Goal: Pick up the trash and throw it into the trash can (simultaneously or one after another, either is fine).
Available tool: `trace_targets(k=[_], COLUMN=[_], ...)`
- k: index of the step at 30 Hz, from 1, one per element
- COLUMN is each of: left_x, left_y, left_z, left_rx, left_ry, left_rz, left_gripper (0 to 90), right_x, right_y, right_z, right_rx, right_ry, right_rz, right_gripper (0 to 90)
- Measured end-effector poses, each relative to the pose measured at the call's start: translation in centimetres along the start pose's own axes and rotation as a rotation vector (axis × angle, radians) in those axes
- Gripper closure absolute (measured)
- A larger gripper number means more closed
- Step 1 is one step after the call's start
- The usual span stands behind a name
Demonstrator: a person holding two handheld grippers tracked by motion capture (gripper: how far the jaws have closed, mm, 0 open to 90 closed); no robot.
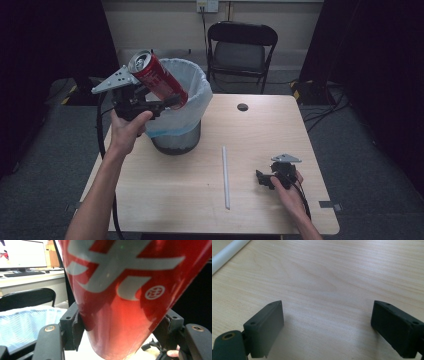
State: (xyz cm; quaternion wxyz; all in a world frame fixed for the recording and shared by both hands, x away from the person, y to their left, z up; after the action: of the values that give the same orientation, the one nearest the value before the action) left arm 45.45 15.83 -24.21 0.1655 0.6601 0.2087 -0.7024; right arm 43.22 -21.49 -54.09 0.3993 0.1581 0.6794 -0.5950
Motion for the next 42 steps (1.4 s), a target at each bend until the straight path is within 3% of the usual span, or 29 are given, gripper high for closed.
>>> trace_targets(k=[11, 13, 15, 18, 19, 22, 23, 25, 31, 42], left_x=[-1.1, -1.1, -1.0, -0.8, -0.7, -0.6, -0.3, -0.1, 0.5, 0.5], left_y=[0.3, 0.3, 0.1, -0.1, -0.3, -0.5, -0.6, -0.7, -0.7, -0.9], left_z=[-3.6, -3.9, -5.0, -5.8, -6.5, -6.9, -7.4, -7.8, -8.3, -8.2], left_rx=[-0.053, -0.077, -0.142, -0.160, -0.165, -0.161, -0.183, -0.187, -0.186, -0.179], left_ry=[-0.037, -0.025, -0.004, -0.014, -0.045, -0.052, -0.055, -0.067, -0.109, -0.094], left_rz=[0.026, 0.018, 0.005, -0.001, 0.005, 0.002, -0.013, -0.019, -0.044, -0.053], left_gripper=[34.3, 34.3, 34.1, 34.1, 34.0, 33.9, 33.9, 33.8, 27.4, 22.7], right_x=[0.0, 0.0, 0.0, 0.0, 0.0, 0.0, 0.0, 0.0, 0.0, 0.0], right_y=[0.0, 0.0, 0.0, 0.0, 0.0, 0.0, 0.0, 0.0, 0.0, 0.0], right_z=[0.0, 0.0, 0.0, 0.0, 0.0, 0.0, 0.0, 0.0, 0.0, 0.0], right_rx=[0.000, 0.000, 0.000, 0.000, 0.000, 0.000, 0.000, 0.000, 0.000, 0.000], right_ry=[-0.001, 0.000, 0.000, 0.000, -0.002, -0.002, 0.000, 0.000, -0.002, 0.000], right_rz=[-0.001, 0.000, 0.000, 0.000, 0.000, -0.001, 0.000, 0.000, 0.000, 0.000], right_gripper=[10.4, 10.4, 10.4, 10.4, 10.4, 10.4, 10.4, 10.4, 10.4, 10.4])
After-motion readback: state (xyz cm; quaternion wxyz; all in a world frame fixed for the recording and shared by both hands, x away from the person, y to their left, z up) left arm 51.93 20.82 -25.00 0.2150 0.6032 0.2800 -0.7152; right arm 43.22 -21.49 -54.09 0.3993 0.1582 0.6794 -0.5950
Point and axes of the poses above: each handheld gripper's, and its own axes: y roughly forward along the jaws, x roughly out of its underside, z roughly to its right, the point moved 6 cm from there along y, roughly forward along the jaws, and after that the axes turned 1 degree about x, right-handed, at the moved point
